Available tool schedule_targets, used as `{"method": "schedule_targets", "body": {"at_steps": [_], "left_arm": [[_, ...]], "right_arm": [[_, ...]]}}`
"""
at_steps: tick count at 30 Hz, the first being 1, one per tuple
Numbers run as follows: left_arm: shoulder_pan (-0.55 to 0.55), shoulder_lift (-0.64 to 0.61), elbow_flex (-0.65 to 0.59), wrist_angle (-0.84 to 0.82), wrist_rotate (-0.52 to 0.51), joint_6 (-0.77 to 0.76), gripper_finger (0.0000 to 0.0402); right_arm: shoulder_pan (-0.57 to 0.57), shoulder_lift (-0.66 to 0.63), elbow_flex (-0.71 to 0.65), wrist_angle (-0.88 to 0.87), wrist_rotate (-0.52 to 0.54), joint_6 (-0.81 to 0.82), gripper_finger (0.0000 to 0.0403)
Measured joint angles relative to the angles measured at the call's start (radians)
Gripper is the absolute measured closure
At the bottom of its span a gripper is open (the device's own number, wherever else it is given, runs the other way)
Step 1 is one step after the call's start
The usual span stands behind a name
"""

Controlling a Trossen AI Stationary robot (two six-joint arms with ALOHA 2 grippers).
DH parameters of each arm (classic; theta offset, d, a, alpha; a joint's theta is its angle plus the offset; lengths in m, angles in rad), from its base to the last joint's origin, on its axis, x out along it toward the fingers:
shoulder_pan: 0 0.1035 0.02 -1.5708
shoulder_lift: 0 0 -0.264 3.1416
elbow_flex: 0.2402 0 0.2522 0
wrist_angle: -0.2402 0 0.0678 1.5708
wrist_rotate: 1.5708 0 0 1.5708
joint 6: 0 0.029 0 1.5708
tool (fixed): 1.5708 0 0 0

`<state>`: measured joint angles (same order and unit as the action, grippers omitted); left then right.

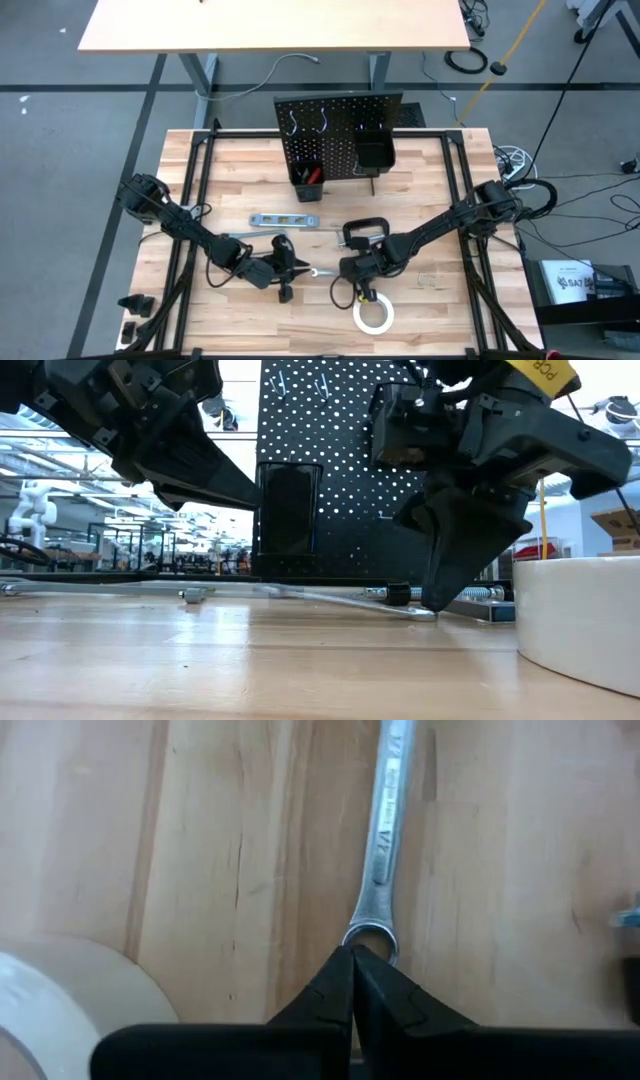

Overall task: Hang tools onto peg board
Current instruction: Put the wrench into the bottom black bin on the pegboard

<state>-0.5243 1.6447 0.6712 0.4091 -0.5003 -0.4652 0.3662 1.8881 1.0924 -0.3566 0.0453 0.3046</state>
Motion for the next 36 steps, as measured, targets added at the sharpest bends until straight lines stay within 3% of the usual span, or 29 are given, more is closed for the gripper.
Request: {"method": "schedule_targets", "body": {"at_steps": [14, 21, 27, 36], "left_arm": [[0.015, 0.016, -0.001, -0.092, 0.043, -0.044, 0.0332], [0.020, 0.116, -0.002, -0.023, 0.020, -0.057, 0.0270], [0.047, 0.134, -0.002, 0.012, 0.039, -0.187, 0.0213], [0.125, 0.127, -0.024, 0.149, 0.192, -0.559, 0.0207]], "right_arm": [[-0.012, 0.005, -0.013, 0.048, -0.051, 0.016, 0.0403], [-0.012, 0.006, -0.014, 0.046, -0.052, 0.016, 0.0403], [-0.012, 0.007, -0.014, 0.043, -0.051, 0.016, 0.0403], [-0.012, 0.008, -0.014, 0.042, -0.051, 0.016, 0.0403]]}}
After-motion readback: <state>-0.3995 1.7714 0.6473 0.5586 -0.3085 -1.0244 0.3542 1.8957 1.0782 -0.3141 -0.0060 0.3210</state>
